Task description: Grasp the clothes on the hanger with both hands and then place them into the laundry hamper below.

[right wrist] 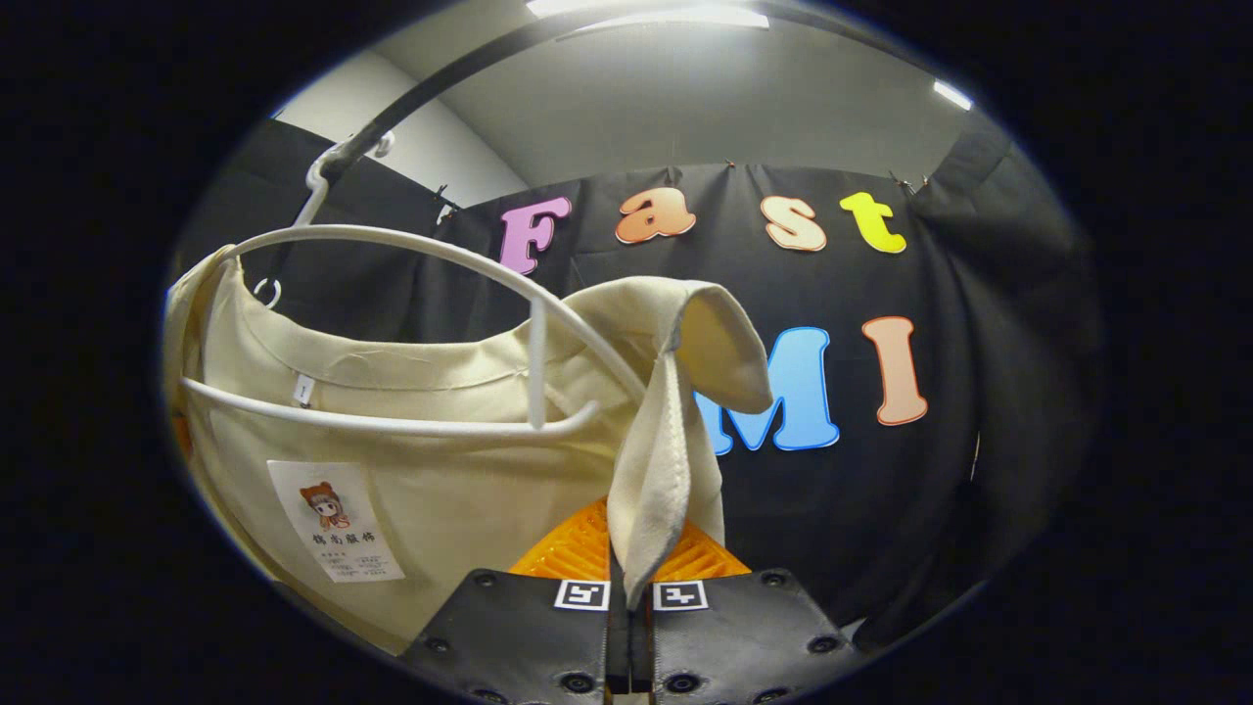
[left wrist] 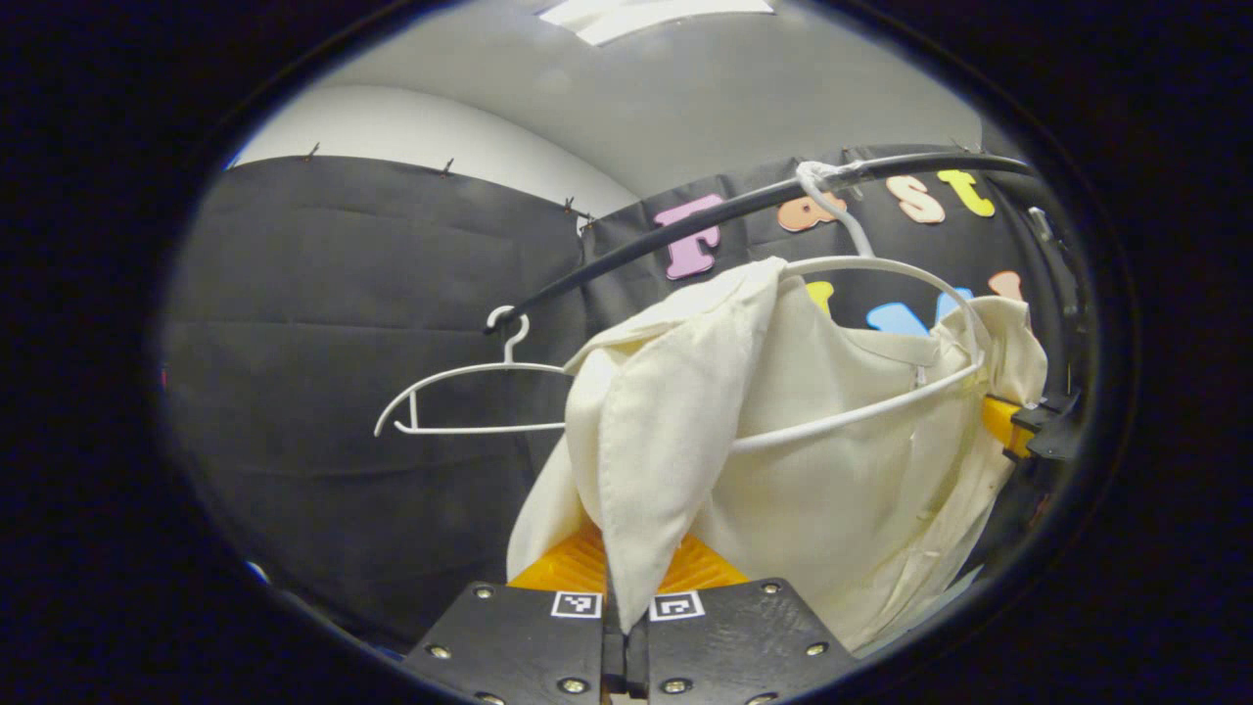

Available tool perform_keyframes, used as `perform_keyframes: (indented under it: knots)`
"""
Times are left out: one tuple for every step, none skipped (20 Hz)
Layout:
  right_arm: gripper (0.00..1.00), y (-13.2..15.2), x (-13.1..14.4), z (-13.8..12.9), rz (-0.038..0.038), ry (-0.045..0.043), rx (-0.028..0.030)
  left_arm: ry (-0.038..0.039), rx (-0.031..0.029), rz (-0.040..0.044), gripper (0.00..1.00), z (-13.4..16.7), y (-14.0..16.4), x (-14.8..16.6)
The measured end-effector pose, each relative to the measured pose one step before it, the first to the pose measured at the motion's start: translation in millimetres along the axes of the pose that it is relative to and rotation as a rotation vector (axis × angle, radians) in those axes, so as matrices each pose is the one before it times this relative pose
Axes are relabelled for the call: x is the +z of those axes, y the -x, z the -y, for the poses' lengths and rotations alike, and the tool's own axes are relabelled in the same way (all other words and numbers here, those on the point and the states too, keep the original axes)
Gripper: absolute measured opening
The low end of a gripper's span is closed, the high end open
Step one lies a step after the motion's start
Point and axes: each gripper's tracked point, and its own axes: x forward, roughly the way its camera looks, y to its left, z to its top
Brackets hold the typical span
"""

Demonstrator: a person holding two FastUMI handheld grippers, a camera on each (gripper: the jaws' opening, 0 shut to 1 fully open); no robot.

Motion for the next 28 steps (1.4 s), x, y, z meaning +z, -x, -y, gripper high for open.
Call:
perform_keyframes:
  knots:
    - [0.02,-2.97,-1.40,10.03,-0.00286,-0.01062,-0.02351,-0.00182,0.01103,0.00534,0.02,-7.60,0.96,3.96]
    - [0.02,-1.55,-1.06,6.95,-0.00229,-0.00984,-0.01767,0.00057,0.00793,0.00701,0.03,-5.52,3.58,2.90]
    - [0.02,-2.34,1.16,8.03,0.00429,-0.00711,-0.01861,0.00090,0.00988,0.00831,0.03,-6.07,1.86,4.28]
    - [0.02,-0.89,1.26,4.45,0.00548,-0.00351,-0.01308,0.00091,0.00564,0.00855,0.03,-5.79,1.74,3.08]
    - [0.02,-1.84,1.60,4.42,0.00291,-0.00100,-0.01018,0.00031,0.00862,0.00856,0.03,-6.53,0.19,4.07]
    - [0.02,-1.63,2.16,1.98,0.00307,-0.00060,-0.00548,0.00553,-0.00048,0.00590,0.03,-3.87,-0.43,3.10]
    - [0.00,-2.98,2.93,3.06,0.00564,0.00066,-0.00631,0.01004,-0.00004,0.00115,0.03,-4.04,-0.83,2.36]
    - [0.02,-5.43,0.66,2.46,0.00417,-0.00156,-0.00286,0.01130,-0.00007,0.00015,0.02,-1.92,0.28,2.86]
    - [0.02,-5.92,0.42,1.80,-0.00180,-0.00028,0.00021,0.00555,0.00027,0.00132,0.02,-2.96,-0.64,2.69]
    - [0.02,-4.49,-0.52,0.34,-0.00433,-0.00213,0.00109,0.00640,-0.00082,0.00288,0.03,-3.72,-1.87,3.30]
    - [0.02,-4.44,-0.92,0.79,-0.00449,-0.00561,0.00041,0.00690,-0.00308,0.00279,0.03,-2.87,-1.94,3.93]
    - [0.02,-4.94,-3.65,-0.59,-0.00765,-0.00905,0.00589,0.00623,-0.00609,-0.00249,0.03,-3.27,-0.03,3.43]
    - [0.00,-4.10,-1.68,-1.12,-0.00479,-0.00421,0.00320,0.01208,-0.00673,-0.00184,0.02,-3.18,-0.04,4.71]
    - [0.00,-4.34,-0.19,-0.60,-0.00229,0.00026,0.00329,0.01359,-0.00963,-0.00256,0.02,-2.99,-0.11,3.73]
    - [0.00,-4.24,-1.99,-2.12,-0.00341,0.00224,0.00601,0.00785,-0.00911,-0.00356,0.02,-2.63,1.31,3.60]
    - [0.02,-3.14,-3.07,-2.93,-0.00587,0.00286,0.00723,0.00132,-0.00797,-0.00305,0.02,-3.16,1.91,3.30]
    - [0.02,-3.00,-2.59,-3.67,-0.00653,0.00048,0.00904,-0.00646,-0.01015,-0.00463,0.02,-2.42,2.16,2.62]
    - [0.02,-1.97,-3.81,-3.84,-0.00750,0.00303,0.00960,-0.00840,-0.00958,-0.00701,0.02,-1.16,0.98,1.66]
    - [0.02,-1.49,-2.19,-3.20,-0.00397,0.00499,0.00918,-0.01276,-0.00959,-0.00411,0.02,-1.63,0.62,2.17]
    - [0.02,-1.56,-2.88,-4.23,-0.00477,0.00384,0.00917,-0.01406,-0.01054,-0.00325,0.03,0.33,-4.02,0.84]
    - [0.02,-1.60,-2.99,-3.16,-0.00627,-0.00070,0.00991,-0.00902,-0.00916,-0.00530,0.03,-0.66,-3.99,0.26]
    - [0.02,-0.92,-4.37,-4.30,-0.00876,-0.00382,0.01114,0.00231,-0.01361,-0.01308,0.03,-0.14,-4.78,-3.92]
    - [0.02,-1.84,-5.25,-4.29,-0.01573,-0.00744,0.01153,0.01211,-0.01363,-0.01833,0.03,-0.07,-2.51,-3.22]
    - [0.02,-1.11,-4.51,-3.94,-0.01543,-0.00864,0.01257,0.02720,-0.01305,-0.00906,0.03,-0.61,-4.70,-0.15]
    - [0.02,-0.10,-2.28,-2.66,-0.00515,-0.00732,0.00676,0.02860,-0.01218,0.00004,0.03,-0.32,-2.39,4.05]
    - [0.02,0.93,-0.36,-1.32,-0.00031,-0.00351,0.00426,0.02562,-0.00978,0.00604,0.04,-2.70,-0.35,4.77]
    - [0.02,-0.83,-0.21,-2.15,-0.00122,0.00009,0.00426,0.02081,-0.00468,0.00371,0.04,-3.33,-2.96,4.25]
    - [0.05,-0.25,0.09,-2.15,-0.00192,-0.00161,0.00628,0.02630,-0.00967,-0.00707,0.04,-2.35,-1.36,2.90]
